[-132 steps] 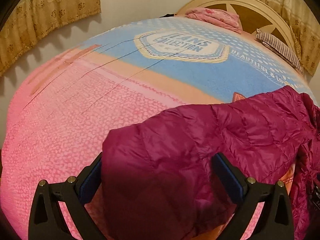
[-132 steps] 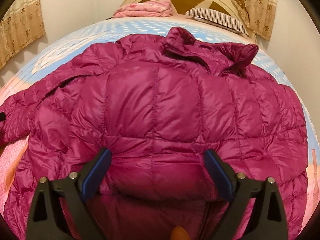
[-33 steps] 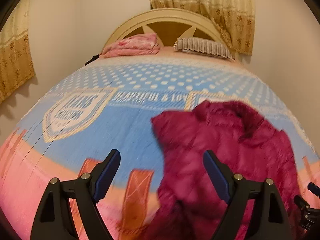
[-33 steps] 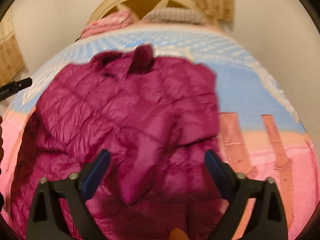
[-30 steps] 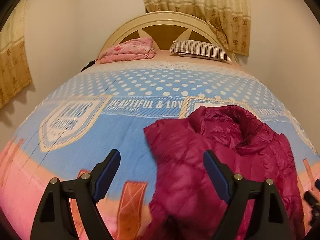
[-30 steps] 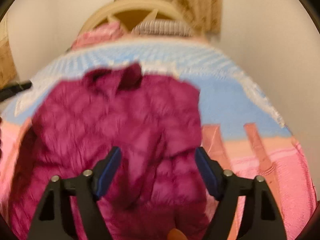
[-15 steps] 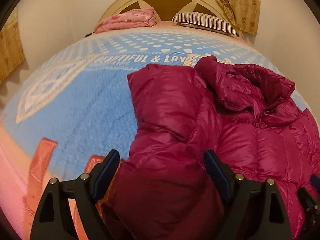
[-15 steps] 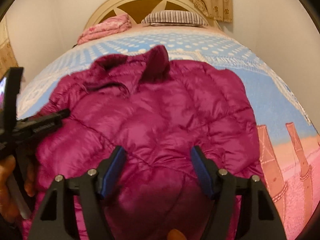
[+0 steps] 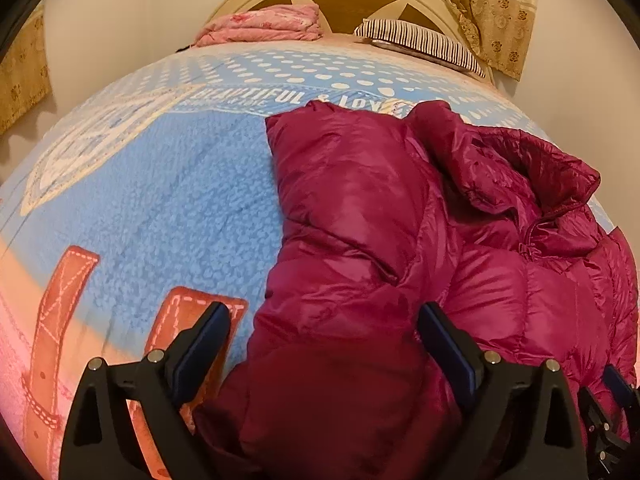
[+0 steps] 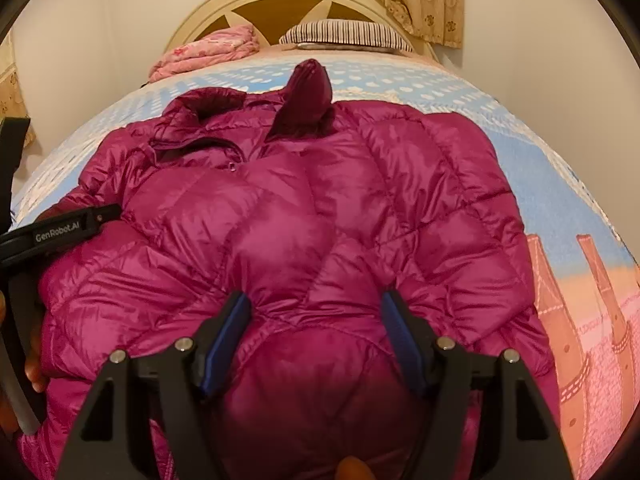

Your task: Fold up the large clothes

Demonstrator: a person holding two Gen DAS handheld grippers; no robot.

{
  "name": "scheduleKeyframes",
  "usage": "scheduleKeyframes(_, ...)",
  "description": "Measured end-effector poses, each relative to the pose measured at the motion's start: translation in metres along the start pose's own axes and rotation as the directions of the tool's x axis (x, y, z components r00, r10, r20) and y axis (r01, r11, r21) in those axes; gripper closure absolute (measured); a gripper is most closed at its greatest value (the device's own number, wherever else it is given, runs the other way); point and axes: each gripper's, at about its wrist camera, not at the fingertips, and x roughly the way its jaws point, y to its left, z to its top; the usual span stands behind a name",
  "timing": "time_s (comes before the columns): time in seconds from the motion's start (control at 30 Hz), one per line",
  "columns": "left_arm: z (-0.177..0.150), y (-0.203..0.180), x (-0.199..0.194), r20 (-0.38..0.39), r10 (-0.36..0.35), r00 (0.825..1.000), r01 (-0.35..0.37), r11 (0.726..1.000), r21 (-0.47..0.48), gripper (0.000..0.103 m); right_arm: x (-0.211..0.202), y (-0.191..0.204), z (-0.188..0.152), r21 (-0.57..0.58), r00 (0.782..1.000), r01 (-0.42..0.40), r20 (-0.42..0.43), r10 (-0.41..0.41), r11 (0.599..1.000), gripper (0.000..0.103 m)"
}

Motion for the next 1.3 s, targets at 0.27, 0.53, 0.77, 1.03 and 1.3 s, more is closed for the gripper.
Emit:
scheduleKeyframes(0.27, -0.003, 0.003, -0.004, -0.009, -0.013, 1.000, 0.013, 1.000, 0.000, 0.006, -0.002, -0.002, -0.002, 0.018, 1.000, 0.001, -0.001, -0.001, 1.000, 0.032)
scheduleKeyframes(0.53, -0.002, -0.001, 0.000, -0.018, -0.003, 1.000, 0.003, 1.000, 0.023, 0.004, -0.004, 0.001, -0.007, 0.017, 1.000, 0.020, -0.006, -0.020, 1.000, 0.032)
scheduleKeyframes(0.77, -0.003, -0.002, 0.000, -0.019, 0.001, 1.000, -0.001, 1.000, 0.026, 0.003, -0.004, 0.001, -0.007, 0.012, 1.000, 0.028, -0.008, -0.027, 1.000, 0.032)
scheduleKeyframes(1.03, -0.001, -0.007, 0.005, -0.032, 0.023, 0.999, -0.022, 0.999, 0.045, 0.001, -0.002, 0.005, -0.007, -0.006, 0.998, 0.053, -0.015, -0.053, 0.999, 0.032)
scheduleKeyframes(1.3, 0.004, -0.009, -0.001, -0.078, 0.055, 0.995, -0.049, 0.996, 0.078, 0.001, -0.001, 0.008, -0.004, -0.022, 0.998, 0.064, -0.027, -0.064, 0.998, 0.032)
